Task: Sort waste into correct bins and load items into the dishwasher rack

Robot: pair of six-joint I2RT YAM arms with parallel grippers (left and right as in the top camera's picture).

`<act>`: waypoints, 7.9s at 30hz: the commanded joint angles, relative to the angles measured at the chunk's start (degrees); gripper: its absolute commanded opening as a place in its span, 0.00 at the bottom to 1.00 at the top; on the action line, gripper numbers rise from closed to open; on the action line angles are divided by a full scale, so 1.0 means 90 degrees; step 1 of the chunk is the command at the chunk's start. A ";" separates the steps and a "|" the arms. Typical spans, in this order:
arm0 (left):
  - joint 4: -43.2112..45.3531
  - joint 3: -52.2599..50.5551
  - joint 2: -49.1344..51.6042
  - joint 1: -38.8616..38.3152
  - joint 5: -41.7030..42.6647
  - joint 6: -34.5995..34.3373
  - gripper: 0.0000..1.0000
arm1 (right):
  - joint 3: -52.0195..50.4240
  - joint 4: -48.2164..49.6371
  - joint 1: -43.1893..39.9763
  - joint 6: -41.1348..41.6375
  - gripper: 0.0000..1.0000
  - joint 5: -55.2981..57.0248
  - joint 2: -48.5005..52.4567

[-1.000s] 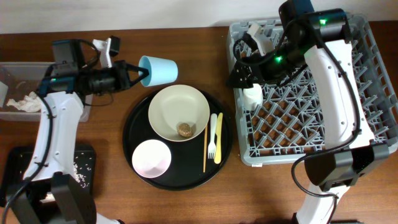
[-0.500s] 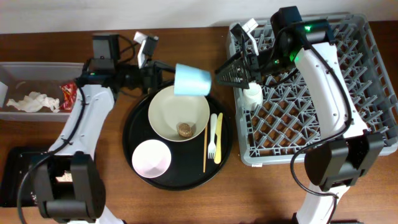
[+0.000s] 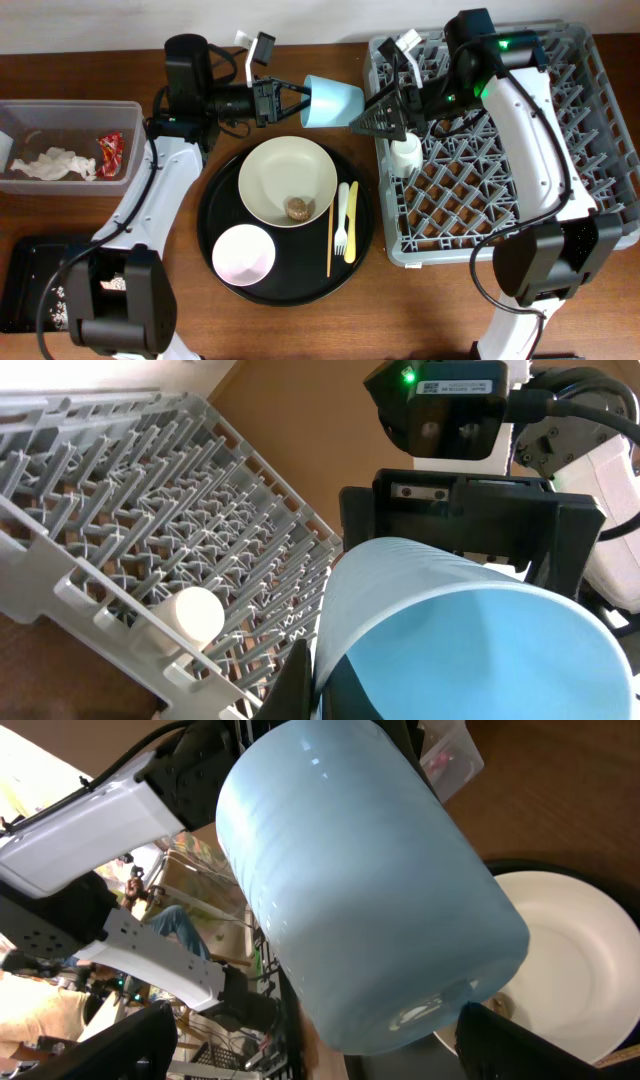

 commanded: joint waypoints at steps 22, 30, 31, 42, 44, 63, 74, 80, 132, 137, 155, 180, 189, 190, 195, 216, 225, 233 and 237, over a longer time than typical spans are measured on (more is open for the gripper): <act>-0.0328 0.0063 0.0066 -0.0192 0.1192 0.0022 0.00 | 0.0002 0.0068 0.0192 -0.0447 0.74 -0.0070 -0.0019; -0.0386 0.0063 0.0066 -0.0061 0.0622 0.0046 0.11 | 0.0002 0.0063 0.0192 -0.0444 0.57 -0.0163 -0.0019; -0.0389 0.0063 0.0066 -0.0007 0.0624 0.0044 0.24 | 0.0002 0.0063 0.0192 -0.0444 0.53 -0.0163 -0.0019; -0.2922 0.0066 0.0066 0.1812 -0.1149 0.0311 0.52 | 0.0272 -0.0653 -0.0848 -0.0090 0.47 0.0651 -0.0243; -0.4313 0.0066 0.0066 0.1838 -0.3191 0.0673 0.52 | 0.0447 -0.0648 -0.1188 0.0636 0.46 0.1481 -0.0442; -0.5219 0.0163 -0.0600 -0.0202 -0.8986 0.0593 0.86 | 0.0651 -0.1302 -0.1207 0.4711 0.39 0.7390 -0.0619; -0.5221 0.0160 -0.0765 -0.0345 -0.9228 0.0595 0.99 | -0.1549 -0.0976 -0.0874 0.4707 0.39 0.7417 -0.0614; -0.5221 0.0160 -0.0765 -0.0345 -0.9231 0.0595 0.99 | -0.2110 -0.0474 -0.0872 0.4709 0.39 0.7422 -0.0614; -0.5221 0.0160 -0.0765 -0.0350 -0.9231 0.0595 0.99 | -0.0736 0.0389 0.2242 0.4245 0.98 0.5435 -0.0605; -0.5221 0.0160 -0.0765 -0.0350 -0.9231 0.0595 0.99 | -0.1054 0.1506 0.3002 0.5306 0.99 0.7087 -0.0109; -0.5221 0.0160 -0.0765 -0.0350 -0.9231 0.0595 0.99 | -0.4143 0.6309 0.2861 0.5612 0.65 0.8612 0.0032; -0.5221 0.0160 -0.0765 -0.0350 -0.9231 0.0595 0.99 | -0.4323 0.6297 0.2754 0.5637 0.27 0.8694 0.0352; -0.5224 0.0160 -0.0765 -0.0350 -0.9231 0.0595 0.99 | -0.4146 0.6256 0.2611 0.5634 0.04 0.7881 0.0216; -0.5224 0.0160 -0.0765 -0.0350 -0.9231 0.0595 0.99 | -0.4146 0.6256 0.2611 0.5634 0.04 0.7883 0.0192; -0.5224 0.0160 -0.0765 -0.0350 -0.9231 0.0595 0.99 | -0.3908 0.5838 0.2608 0.5637 0.04 0.7883 -0.0155; -0.5248 0.0160 -0.0765 -0.0350 -0.9214 0.0595 1.00 | -0.2586 0.5156 0.2611 0.5559 0.86 0.7934 -0.0066; -0.5197 0.0160 -0.0765 -0.0350 -0.9211 0.0595 0.99 | -0.0389 0.1095 0.2203 0.5591 0.99 0.8847 -0.0663; -0.5867 0.0158 -0.0763 -0.1093 -0.7344 0.0593 0.63 | -0.0391 -0.0228 -0.0255 0.5962 0.98 0.8823 -0.0656; -0.6147 -0.0338 -0.0758 -0.2183 -0.8247 -0.0107 0.56 | -0.0391 -0.0228 -0.0340 0.5962 0.98 0.8820 -0.0651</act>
